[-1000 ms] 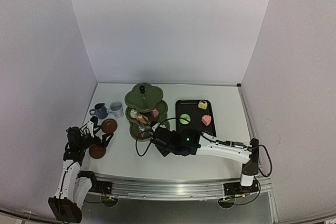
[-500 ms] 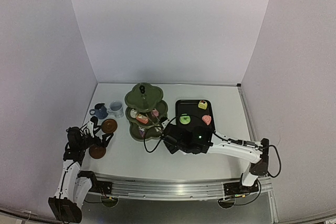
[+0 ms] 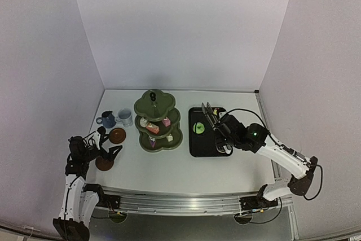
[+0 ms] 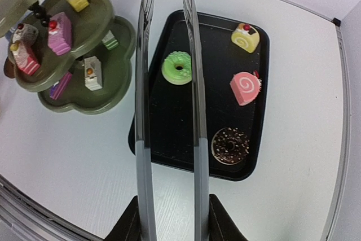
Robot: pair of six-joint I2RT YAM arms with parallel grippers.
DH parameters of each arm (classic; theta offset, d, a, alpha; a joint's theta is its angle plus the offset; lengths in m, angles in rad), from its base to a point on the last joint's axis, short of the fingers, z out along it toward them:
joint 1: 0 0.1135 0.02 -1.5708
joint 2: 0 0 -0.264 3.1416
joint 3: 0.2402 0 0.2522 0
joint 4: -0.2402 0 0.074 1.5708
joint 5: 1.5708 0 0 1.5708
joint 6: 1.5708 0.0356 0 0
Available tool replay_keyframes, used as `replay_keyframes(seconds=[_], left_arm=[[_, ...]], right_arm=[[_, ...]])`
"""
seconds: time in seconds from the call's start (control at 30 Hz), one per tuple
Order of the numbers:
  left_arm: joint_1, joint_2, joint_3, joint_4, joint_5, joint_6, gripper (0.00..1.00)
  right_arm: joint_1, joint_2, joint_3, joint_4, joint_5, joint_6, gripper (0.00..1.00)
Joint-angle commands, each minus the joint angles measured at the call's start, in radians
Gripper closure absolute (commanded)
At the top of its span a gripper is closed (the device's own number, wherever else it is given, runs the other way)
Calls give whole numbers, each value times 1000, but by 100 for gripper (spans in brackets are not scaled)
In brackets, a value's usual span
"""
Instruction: Serve the afternoon tea
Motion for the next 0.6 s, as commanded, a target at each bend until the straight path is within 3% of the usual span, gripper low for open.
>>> replay_keyframes(seconds=[0.0,0.17,0.3,0.47,0.57], left_arm=[[-10,-10,74,-59,114,43,2],[-65,28,74,-48,22,34,4],[-210,49,79,-33,-174,32,5],[-325,85,89,-31,-266,2,7],[-417,38,58,-44,-325,91,7]], right_arm=[[-149,-44,-45,21,-78,-78,68],[-377,12,-56,43,-236,-243,68],[-529,85,-31,60,-361,-389,66],[-652,172,-28,121,-541,-599,64],[-696,241,-14,153,-589,-675,64]])
